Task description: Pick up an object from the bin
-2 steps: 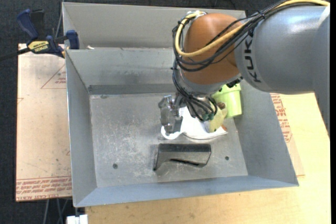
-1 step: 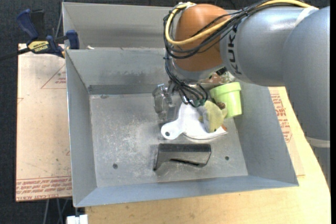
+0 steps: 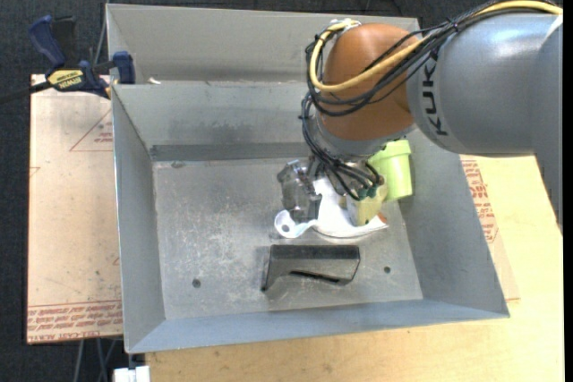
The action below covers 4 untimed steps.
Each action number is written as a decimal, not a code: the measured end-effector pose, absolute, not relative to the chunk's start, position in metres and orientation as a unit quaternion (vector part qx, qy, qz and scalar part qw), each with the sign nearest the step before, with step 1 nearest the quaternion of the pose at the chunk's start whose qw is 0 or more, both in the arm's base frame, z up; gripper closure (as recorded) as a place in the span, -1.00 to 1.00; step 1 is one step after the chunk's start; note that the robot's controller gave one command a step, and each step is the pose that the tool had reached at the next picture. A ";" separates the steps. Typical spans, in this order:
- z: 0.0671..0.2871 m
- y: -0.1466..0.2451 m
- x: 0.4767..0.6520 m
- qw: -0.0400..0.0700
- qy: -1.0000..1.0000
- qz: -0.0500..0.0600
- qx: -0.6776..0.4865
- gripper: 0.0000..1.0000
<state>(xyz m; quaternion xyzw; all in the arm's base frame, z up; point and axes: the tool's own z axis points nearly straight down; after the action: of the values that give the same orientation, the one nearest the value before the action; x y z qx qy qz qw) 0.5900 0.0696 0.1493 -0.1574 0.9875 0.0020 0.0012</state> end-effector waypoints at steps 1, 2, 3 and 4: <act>0.149 0.070 0.591 0.002 0.988 0.003 -0.157 -1.00; 0.099 0.047 0.578 0.011 0.988 0.003 -0.153 -1.00; 0.094 0.046 0.574 0.005 0.989 0.004 -0.150 1.00; 0.075 0.070 0.653 0.007 0.964 0.006 -0.266 1.00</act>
Offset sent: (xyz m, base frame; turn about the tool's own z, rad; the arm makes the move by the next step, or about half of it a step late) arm 0.0000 0.0000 0.0000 0.0000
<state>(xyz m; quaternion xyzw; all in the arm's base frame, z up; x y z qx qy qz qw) 0.6529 0.0698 0.0754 -0.2658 0.9640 0.0057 0.0070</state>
